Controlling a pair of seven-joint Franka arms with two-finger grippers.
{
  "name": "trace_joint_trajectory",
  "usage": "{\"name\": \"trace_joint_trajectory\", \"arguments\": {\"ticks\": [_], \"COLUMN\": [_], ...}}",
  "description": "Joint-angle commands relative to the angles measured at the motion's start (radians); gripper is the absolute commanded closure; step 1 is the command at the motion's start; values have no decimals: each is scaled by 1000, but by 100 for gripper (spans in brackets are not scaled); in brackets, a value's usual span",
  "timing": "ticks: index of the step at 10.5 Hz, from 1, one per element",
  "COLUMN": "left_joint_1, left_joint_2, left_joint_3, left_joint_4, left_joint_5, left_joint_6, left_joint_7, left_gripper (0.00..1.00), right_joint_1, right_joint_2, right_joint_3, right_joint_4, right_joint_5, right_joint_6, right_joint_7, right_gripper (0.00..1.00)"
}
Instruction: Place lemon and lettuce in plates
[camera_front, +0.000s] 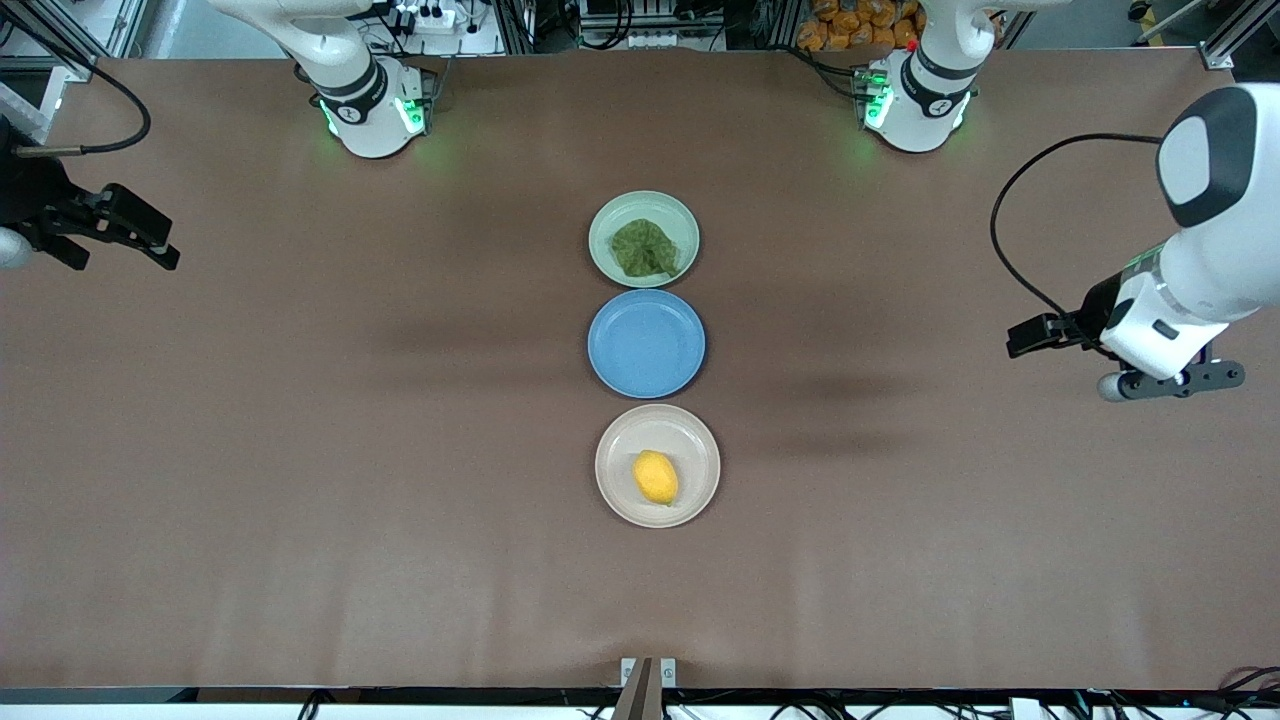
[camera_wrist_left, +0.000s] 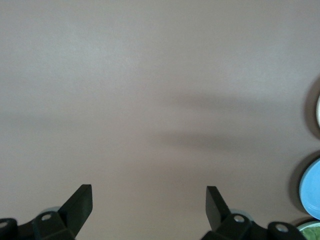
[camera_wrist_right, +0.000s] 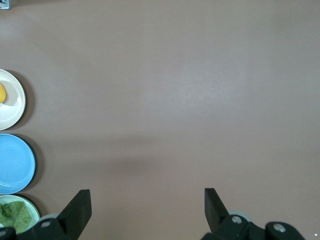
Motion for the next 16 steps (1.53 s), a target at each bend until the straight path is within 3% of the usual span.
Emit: {"name": "trace_joint_trajectory", "arguments": {"ticks": [1,5,8,16], "left_joint_1": [-17,-16,-8,-6], "left_joint_2": [-35,-67,-119,-120], "left_joint_3": [12,7,3,-9], "left_joint_4": [53,170,168,200], "left_joint_5": [19,19,21,71], "left_joint_6": [-97,-289,-381,-355], "left_joint_7": [7,10,18,18], "left_gripper": [0,0,0,0], "right_joint_1": [-6,-6,-6,-6], "right_joint_2": [7,10,12,12], "right_joint_3": [5,5,5,3], "right_joint_4": [16,15,12,10], "right_joint_5": [11,11,11,11], "right_joint_6": [-15,-15,-17,-37], "right_joint_7": [-11,-9,-5,6], "right_gripper": [0,0,0,0]}}
